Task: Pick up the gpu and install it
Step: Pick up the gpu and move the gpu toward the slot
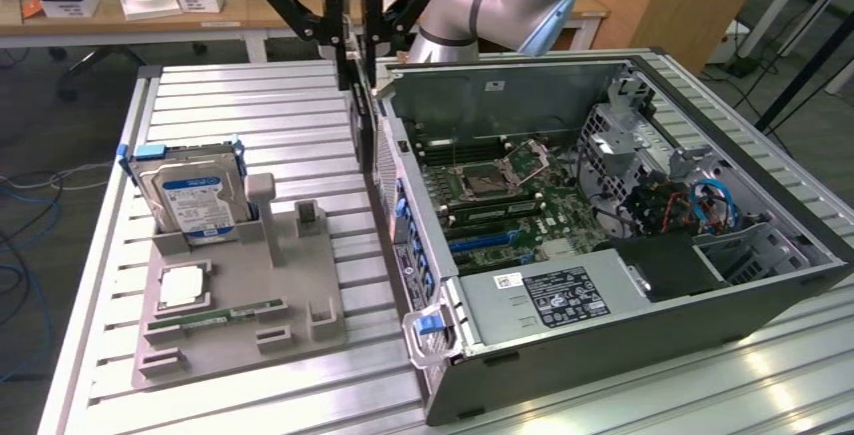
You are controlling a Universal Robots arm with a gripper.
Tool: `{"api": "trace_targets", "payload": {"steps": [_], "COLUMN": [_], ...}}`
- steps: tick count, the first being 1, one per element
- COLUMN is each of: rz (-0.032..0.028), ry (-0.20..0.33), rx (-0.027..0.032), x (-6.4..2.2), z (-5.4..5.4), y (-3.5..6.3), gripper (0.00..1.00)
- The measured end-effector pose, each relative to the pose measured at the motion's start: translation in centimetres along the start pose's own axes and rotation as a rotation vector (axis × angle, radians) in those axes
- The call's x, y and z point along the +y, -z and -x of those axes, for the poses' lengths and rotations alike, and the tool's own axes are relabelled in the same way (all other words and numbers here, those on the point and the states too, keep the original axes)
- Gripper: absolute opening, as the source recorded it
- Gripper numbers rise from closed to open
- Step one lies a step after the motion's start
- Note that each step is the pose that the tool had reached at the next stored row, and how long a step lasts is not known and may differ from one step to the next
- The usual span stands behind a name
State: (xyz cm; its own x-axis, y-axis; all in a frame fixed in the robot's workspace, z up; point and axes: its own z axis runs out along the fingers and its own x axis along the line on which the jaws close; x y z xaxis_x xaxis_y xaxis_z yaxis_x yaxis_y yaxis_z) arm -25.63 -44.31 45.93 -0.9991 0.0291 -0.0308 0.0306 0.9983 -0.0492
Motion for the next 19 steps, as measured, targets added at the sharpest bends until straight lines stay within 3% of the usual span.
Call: {"api": "trace_targets", "payload": {"steps": [19], "rz": [0.0], "ry": [0.0], "rx": [0.0], "x": [0.1], "z": [3.1], "y": [-0.09], "gripper": [0.26]}}
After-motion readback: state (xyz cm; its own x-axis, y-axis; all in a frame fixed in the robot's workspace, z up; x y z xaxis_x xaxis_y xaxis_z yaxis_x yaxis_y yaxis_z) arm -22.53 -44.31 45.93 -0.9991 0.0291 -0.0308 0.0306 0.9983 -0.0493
